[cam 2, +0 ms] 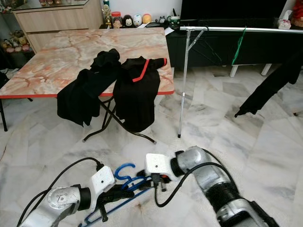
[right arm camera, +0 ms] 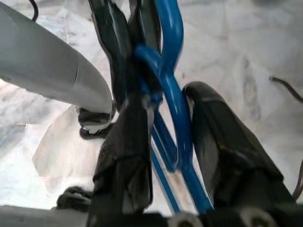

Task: Hang hanger

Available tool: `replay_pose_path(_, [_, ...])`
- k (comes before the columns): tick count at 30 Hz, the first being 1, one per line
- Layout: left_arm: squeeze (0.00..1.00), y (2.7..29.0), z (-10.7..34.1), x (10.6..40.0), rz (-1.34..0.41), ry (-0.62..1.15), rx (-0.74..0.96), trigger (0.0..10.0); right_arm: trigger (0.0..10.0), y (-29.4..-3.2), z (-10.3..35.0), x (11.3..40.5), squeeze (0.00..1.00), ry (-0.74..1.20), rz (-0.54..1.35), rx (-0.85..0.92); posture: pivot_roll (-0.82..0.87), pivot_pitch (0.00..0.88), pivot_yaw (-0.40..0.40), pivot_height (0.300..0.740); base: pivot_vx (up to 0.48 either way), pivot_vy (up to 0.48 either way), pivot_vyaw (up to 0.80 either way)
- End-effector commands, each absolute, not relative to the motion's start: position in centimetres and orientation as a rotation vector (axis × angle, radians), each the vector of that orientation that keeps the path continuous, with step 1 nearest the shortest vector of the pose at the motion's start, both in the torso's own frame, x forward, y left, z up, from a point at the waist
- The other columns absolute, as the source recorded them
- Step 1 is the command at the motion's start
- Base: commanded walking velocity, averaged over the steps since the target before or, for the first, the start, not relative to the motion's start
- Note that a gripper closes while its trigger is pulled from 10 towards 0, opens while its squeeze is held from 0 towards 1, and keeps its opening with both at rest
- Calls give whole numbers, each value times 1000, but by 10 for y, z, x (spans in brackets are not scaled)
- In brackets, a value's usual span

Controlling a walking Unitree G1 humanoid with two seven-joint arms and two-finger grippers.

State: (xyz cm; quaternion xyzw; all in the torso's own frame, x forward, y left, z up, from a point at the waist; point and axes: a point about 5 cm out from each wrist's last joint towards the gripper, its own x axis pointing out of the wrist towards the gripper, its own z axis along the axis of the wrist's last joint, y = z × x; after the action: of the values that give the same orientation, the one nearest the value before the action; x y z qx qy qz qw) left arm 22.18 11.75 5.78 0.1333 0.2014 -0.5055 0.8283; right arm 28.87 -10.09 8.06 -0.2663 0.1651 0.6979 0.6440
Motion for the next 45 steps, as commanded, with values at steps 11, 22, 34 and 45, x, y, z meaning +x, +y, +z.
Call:
replay_pose_path(11, [0, 140, 54, 230, -982, 468, 421, 0, 10000, -104, 85, 280, 1000, 391, 1686, -634, -34, 0, 6, 732, 0, 0, 0])
replay_pose_path(22, [0, 174, 53, 226, -873, 506, 463, 0, 10000, -147, 78, 281, 1000, 546, 1603, -727, -28, 0, 0, 732, 0, 0, 0])
replay_pose_path(34, [0, 203, 48, 207, -800, 570, 436, 0, 10000, -230, 49, 294, 0, 727, 992, -643, -34, 0, 12, 732, 0, 0, 0])
replay_pose_path(45, [0, 273, 3, 195, -170, 615, 341, 10000, 10000, -232, -15, 262, 0, 836, 511, -376, -20, 0, 26, 732, 0, 0, 0])
